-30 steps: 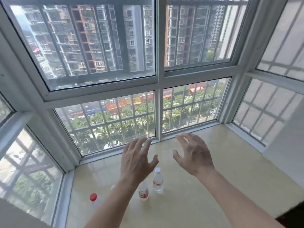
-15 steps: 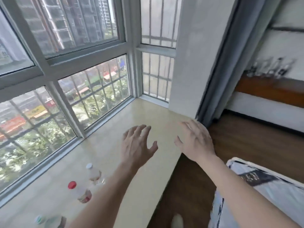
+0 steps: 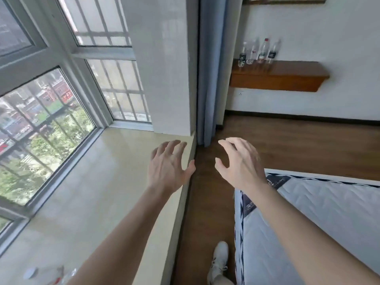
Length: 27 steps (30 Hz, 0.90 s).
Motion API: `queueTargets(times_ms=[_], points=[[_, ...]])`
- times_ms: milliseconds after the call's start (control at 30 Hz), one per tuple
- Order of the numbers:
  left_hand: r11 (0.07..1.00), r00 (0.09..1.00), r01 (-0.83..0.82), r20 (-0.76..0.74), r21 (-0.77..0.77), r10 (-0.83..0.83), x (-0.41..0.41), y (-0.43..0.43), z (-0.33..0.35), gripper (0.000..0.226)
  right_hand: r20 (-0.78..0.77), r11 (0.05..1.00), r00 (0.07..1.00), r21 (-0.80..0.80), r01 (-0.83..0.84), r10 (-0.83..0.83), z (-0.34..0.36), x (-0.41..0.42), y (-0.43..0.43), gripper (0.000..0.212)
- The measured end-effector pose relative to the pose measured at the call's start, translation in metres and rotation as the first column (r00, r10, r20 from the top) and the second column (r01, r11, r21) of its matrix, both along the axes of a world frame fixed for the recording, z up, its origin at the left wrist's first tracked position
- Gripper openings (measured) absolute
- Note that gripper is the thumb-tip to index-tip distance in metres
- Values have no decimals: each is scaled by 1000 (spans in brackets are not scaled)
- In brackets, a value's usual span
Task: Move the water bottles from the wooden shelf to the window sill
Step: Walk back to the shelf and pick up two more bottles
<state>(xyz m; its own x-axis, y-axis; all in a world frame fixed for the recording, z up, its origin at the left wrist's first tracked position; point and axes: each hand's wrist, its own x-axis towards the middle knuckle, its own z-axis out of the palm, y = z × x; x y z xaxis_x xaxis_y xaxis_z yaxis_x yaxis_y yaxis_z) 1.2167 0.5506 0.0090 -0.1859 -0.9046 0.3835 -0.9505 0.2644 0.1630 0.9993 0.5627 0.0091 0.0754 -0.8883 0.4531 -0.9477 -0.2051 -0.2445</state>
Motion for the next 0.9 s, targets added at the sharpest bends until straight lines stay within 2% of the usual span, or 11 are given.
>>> queueTargets(times_ms=[267, 500, 900], points=[[995, 995, 94, 32, 35, -95, -89, -139, -16, 55, 39, 995, 995, 39, 88, -90, -26, -85, -122, 48], [992, 993, 111, 33, 51, -113, -158, -239, -17, 57, 49, 991, 991, 52, 126, -128, -30, -150, -215, 46], [975, 975, 205, 68, 87, -211, -233, -386, -23, 57, 47, 974, 975, 86, 211, -216, -47, -223, -340, 47]])
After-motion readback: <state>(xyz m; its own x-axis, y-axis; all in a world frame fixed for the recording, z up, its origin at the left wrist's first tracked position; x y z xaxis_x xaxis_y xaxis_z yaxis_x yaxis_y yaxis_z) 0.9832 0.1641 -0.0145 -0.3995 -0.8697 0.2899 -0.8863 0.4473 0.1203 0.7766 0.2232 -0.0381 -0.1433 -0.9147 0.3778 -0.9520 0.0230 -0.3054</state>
